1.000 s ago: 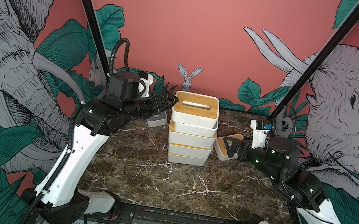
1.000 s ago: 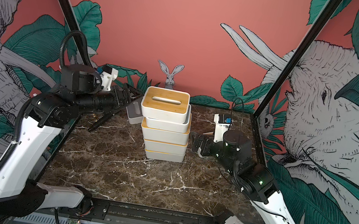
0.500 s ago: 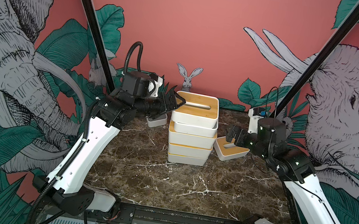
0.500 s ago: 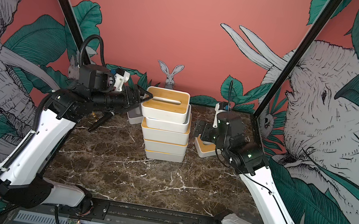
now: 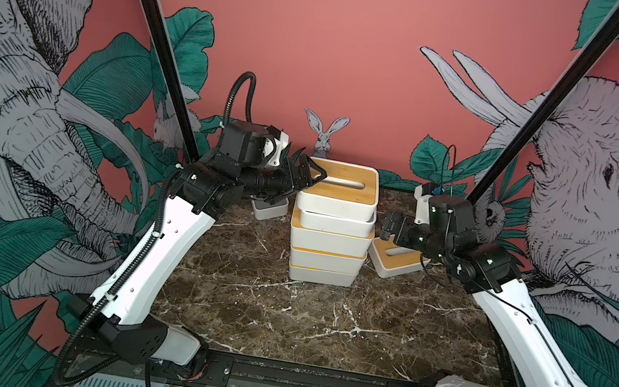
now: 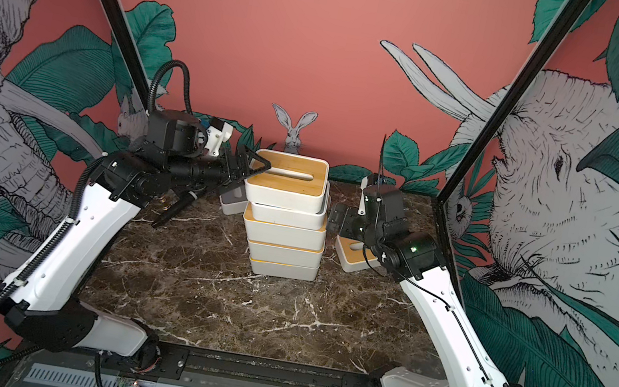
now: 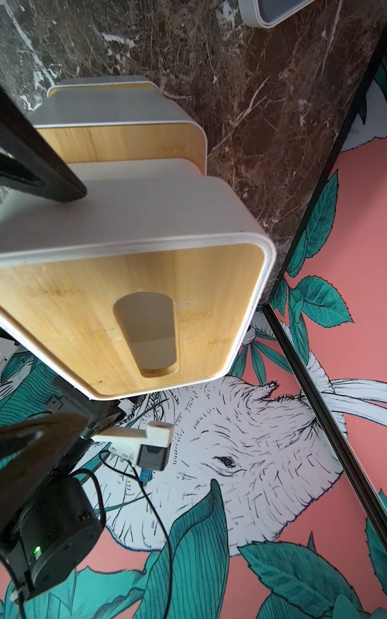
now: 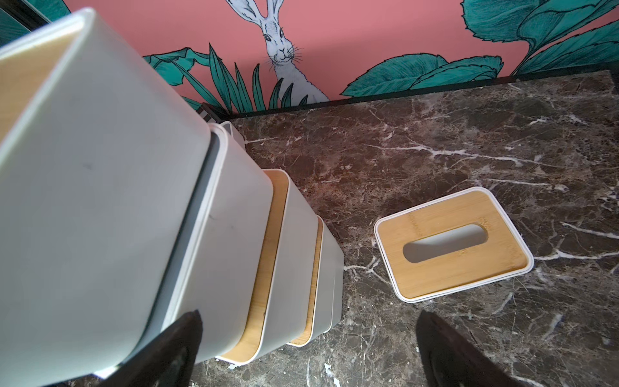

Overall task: Stack the tissue boxes
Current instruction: Adjust the tissue box on the tissue box.

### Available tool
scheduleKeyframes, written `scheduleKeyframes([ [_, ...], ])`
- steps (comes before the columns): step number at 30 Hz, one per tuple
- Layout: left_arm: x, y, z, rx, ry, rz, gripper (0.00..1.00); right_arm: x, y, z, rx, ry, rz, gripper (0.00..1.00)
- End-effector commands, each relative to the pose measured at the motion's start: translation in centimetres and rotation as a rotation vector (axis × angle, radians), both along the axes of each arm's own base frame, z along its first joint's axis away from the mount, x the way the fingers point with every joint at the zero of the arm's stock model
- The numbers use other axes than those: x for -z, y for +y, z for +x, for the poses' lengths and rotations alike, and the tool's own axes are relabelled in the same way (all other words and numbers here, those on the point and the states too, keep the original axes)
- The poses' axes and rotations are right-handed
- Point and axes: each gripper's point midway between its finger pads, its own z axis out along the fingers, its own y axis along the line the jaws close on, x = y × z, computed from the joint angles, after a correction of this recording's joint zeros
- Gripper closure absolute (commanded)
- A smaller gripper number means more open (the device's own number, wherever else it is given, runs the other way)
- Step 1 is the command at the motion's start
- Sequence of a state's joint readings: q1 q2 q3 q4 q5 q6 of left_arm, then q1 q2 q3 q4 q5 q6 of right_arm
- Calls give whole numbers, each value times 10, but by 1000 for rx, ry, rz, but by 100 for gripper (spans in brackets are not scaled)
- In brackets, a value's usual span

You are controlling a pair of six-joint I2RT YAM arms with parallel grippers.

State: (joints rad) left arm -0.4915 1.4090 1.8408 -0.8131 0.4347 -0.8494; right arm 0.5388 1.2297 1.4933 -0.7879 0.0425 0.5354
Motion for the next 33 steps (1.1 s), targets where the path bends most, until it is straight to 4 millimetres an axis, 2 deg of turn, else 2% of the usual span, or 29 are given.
scheduleKeyframes([
  [1, -18, -8, -7, 33, -34, -28, 1, -16, 3, 4, -4, -42, 42, 1],
  [10, -15, -11, -8, 32, -30, -19, 1, -18, 3, 4, -7, -44, 50, 1],
  [18, -24, 9, -10, -46, -73, 14, 1, -19, -7, 4, 22, -47, 45, 0],
  [23, -42, 37, -17, -109, -137, 30, 1, -28, -27, -1, 61, -61, 42, 1],
  [28, -59, 71, -44, -167, -247, 85, 0, -32, -52, -13, 105, -56, 28, 1],
  [31, -50, 90, -63, -188, -294, 152, 0, -26, -73, -22, 167, -32, 15, 1],
  [33, -32, 106, -74, -225, -303, 201, 1, -17, -94, -28, 256, -13, -1, 1],
])
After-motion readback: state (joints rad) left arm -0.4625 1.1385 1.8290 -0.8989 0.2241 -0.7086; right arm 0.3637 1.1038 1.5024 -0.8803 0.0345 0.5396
